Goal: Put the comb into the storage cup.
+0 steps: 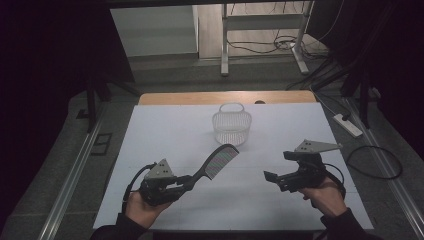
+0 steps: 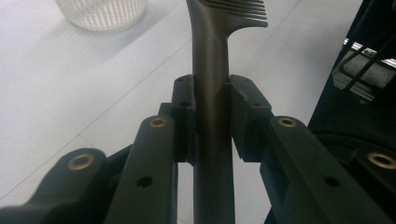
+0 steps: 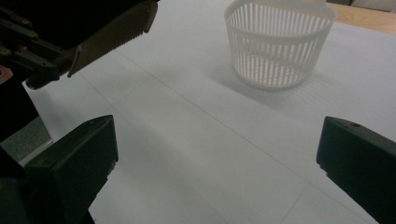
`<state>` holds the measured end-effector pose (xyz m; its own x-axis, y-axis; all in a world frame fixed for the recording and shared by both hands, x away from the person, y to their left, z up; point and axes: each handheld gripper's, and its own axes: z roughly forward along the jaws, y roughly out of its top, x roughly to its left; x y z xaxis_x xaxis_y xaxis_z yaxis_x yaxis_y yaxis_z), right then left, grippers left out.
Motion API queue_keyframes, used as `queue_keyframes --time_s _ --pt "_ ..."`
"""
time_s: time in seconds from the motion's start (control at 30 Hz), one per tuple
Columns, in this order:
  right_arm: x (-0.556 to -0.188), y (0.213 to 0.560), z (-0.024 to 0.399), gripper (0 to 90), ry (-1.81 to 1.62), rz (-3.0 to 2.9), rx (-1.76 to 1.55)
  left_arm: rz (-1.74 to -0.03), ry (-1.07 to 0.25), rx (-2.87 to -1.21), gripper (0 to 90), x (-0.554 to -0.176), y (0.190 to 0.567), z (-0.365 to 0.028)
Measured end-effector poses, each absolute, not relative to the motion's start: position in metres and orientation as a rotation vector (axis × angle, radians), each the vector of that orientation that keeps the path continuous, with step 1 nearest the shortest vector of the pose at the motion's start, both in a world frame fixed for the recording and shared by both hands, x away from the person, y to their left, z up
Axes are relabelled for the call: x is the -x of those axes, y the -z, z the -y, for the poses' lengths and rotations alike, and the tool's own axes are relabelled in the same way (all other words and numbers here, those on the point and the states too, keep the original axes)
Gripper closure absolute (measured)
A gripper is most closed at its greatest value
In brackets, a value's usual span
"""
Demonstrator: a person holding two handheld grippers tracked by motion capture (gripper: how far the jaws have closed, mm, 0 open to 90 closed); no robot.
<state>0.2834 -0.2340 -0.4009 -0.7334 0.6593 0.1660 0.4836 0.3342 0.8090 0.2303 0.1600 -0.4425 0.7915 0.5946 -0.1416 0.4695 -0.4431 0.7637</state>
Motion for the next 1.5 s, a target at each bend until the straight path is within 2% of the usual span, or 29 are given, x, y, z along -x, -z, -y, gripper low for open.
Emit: queue_keyframes --time_s 1.5 --pt "-0.327 0.398 0.156 0.0 -1.383 -2.655 -1.156 -0.648 -0.137 -2.129 72.4 -0.232 0.444 -0.134"
